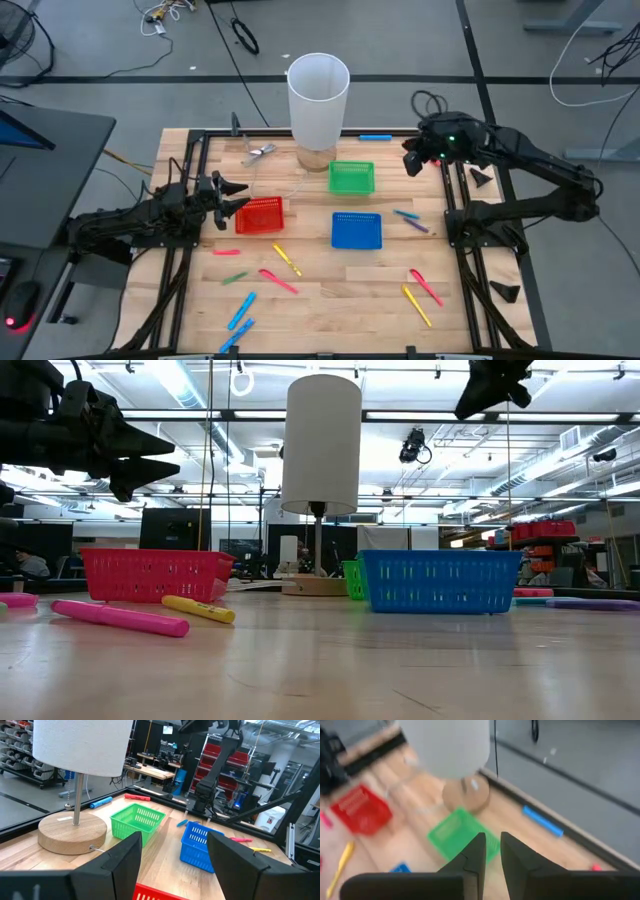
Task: Pick & Place Markers
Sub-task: Put the pink highlighter into the blue bin
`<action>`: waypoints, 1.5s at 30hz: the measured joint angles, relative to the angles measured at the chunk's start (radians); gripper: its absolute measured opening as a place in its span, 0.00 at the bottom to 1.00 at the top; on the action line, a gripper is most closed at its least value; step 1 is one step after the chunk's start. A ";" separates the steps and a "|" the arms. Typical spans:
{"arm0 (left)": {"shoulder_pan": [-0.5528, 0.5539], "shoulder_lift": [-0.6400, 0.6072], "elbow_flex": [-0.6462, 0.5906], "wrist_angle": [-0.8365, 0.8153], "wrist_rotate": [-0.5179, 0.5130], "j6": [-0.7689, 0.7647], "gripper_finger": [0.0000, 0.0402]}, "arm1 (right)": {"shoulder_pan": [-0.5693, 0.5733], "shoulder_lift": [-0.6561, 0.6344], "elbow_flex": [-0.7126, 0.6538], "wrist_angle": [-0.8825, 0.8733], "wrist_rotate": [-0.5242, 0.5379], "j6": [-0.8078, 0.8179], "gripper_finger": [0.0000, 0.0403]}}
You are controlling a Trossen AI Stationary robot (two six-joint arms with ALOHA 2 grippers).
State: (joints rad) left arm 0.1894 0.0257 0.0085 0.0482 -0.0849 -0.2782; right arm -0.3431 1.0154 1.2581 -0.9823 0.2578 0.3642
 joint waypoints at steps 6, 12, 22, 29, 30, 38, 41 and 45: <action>0.000 0.000 0.000 0.000 0.000 0.000 0.58 | 0.000 0.101 0.066 -0.161 -0.078 0.026 0.15; 0.000 0.000 0.000 0.000 0.000 0.000 0.58 | 0.000 0.180 0.071 -0.323 -0.152 0.097 0.15; 0.000 0.000 0.000 0.000 0.000 0.000 0.58 | 0.000 0.278 0.070 -0.502 -0.173 0.143 0.15; 0.000 0.000 0.000 0.000 0.000 0.000 0.58 | 0.000 0.325 0.070 -0.498 -0.168 0.120 0.15; 0.000 0.000 0.000 0.000 0.000 0.000 0.58 | 0.000 0.332 0.070 -0.499 -0.161 0.115 0.16; 0.000 0.000 0.000 0.000 0.000 0.000 0.58 | -0.012 0.377 0.070 -0.495 -0.083 0.114 0.37; 0.000 0.000 0.000 0.000 0.000 0.000 0.58 | -0.046 0.387 0.070 -0.494 -0.072 0.074 0.45; 0.000 0.000 0.000 0.000 0.000 0.000 0.58 | -0.109 0.390 0.070 -0.471 -0.070 0.021 0.51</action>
State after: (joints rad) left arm 0.1894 0.0257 0.0086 0.0483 -0.0849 -0.2780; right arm -0.4524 1.4054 1.3285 -1.4530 0.1879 0.3849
